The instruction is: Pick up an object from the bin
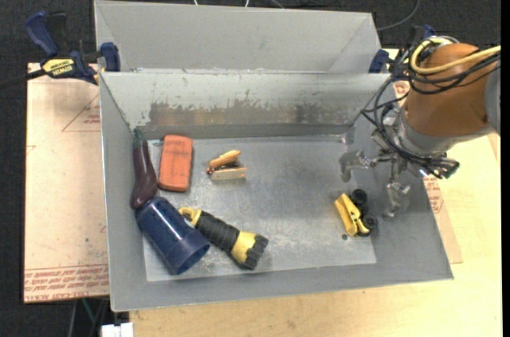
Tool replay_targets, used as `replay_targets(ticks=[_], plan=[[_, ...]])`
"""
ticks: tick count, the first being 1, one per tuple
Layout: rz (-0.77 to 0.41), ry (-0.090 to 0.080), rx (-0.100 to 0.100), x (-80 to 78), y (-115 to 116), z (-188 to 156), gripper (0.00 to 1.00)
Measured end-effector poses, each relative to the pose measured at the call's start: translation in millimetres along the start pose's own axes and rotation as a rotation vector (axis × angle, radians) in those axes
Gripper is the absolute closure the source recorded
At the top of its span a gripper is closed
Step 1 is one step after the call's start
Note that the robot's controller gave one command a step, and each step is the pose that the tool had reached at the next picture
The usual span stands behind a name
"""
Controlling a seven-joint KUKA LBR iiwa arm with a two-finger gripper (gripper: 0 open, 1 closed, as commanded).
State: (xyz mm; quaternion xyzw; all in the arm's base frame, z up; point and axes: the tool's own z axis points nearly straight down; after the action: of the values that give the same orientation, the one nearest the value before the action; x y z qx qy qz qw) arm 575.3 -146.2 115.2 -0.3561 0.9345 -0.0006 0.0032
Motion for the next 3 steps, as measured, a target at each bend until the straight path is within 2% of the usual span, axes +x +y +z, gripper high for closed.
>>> replay_targets(ticks=[1,2,3], plan=[[-0.527,-0.009,-0.018,-9.0,19,15,0.00],[-0.648,-0.012,-0.006,-13.2,19,40,0.00],[-1.148,-0.036,-0.007,-3.7,30,42,1.00]])
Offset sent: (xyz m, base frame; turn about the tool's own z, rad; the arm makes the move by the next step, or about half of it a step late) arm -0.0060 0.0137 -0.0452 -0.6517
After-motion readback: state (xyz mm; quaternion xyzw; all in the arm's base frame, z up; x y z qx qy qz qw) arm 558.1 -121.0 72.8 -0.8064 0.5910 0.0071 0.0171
